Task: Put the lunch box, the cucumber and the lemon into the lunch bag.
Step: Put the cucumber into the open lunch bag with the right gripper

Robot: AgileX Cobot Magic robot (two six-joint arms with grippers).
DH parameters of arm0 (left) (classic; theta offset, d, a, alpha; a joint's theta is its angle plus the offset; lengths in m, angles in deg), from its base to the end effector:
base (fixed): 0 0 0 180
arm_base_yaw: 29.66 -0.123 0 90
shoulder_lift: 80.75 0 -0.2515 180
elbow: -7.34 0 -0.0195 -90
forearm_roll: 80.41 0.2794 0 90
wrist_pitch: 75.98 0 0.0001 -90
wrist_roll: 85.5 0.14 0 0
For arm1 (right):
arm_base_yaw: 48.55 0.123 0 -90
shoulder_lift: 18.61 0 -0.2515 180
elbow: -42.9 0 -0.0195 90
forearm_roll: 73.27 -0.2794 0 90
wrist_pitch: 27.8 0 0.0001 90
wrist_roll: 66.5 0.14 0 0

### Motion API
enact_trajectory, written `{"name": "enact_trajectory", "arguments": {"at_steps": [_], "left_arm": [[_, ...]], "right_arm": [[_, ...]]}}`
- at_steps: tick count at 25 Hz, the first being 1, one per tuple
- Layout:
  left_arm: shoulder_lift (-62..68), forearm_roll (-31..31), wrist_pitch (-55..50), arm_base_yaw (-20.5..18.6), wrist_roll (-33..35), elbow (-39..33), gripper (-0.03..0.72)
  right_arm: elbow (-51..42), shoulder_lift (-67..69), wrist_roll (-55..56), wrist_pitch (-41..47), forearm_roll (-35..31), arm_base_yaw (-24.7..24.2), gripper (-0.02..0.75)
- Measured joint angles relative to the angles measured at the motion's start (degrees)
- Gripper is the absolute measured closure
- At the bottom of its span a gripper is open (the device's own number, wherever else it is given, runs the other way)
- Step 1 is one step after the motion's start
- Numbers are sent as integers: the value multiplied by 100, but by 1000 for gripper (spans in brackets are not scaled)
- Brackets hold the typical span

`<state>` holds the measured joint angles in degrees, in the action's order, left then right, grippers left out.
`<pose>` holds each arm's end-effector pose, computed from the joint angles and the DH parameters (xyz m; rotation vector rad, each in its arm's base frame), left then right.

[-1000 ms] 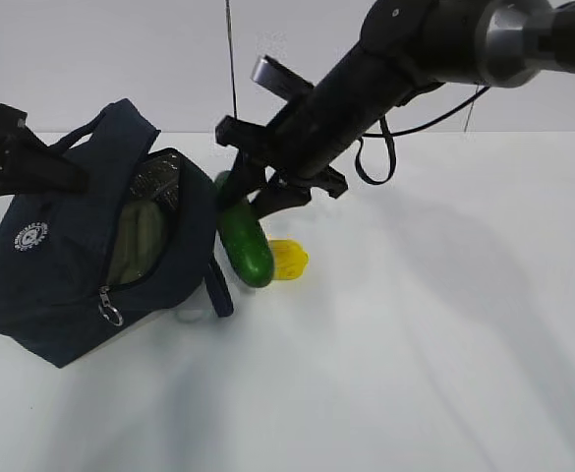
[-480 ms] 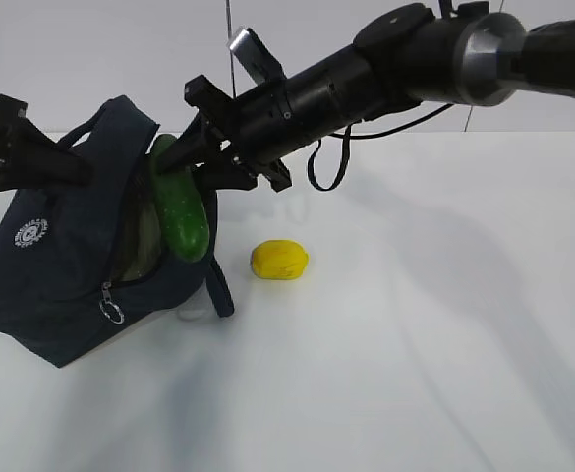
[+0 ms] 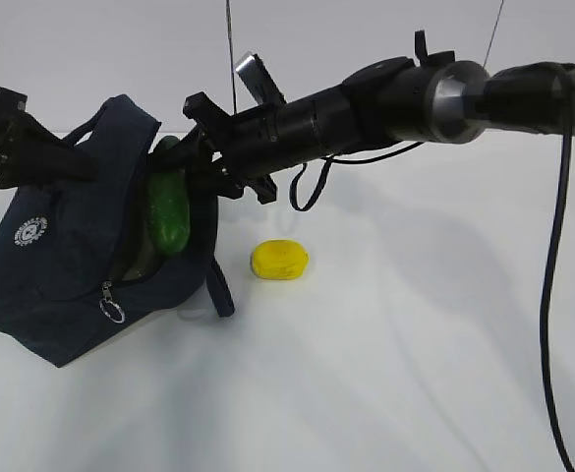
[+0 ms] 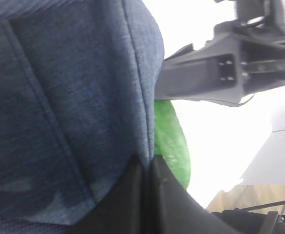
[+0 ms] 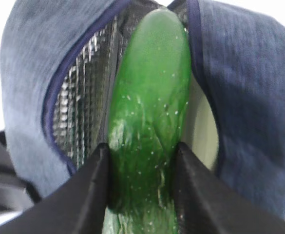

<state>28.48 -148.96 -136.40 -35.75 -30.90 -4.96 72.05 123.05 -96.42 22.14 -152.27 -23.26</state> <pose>0.3767 -0.0738 0.1569 0.2153 2.3924 -1.1692 0.4416 0.3251 0.1367 -0.1753 2.3952 1.5558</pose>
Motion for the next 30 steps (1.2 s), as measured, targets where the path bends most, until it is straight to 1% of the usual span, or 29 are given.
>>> {"name": "enact_trajectory", "arguments": {"at_steps": [5, 10, 15, 21, 26, 28, 30], "left_arm": [[0, -49, -22, 0, -2, 0, 693], [0, -60, -32, 0, -2, 0, 693], [0, -70, -32, 0, -2, 0, 693], [0, -70, -40, 0, -2, 0, 693], [0, -70, -40, 0, -2, 0, 693], [0, -70, -40, 0, -2, 0, 693], [0, -70, -40, 0, -2, 0, 693]], "right_arm": [[0, 55, -287, -184, -345, 92, 450], [24, 214, -350, -245, -670, 114, 450], [26, 364, -360, -256, -842, 182, 449], [36, 373, -360, -362, -879, 314, 384], [36, 373, -360, -390, -901, 325, 295], [36, 373, -360, -315, -901, 325, 271], [36, 373, -360, -222, -873, 325, 262]]}}
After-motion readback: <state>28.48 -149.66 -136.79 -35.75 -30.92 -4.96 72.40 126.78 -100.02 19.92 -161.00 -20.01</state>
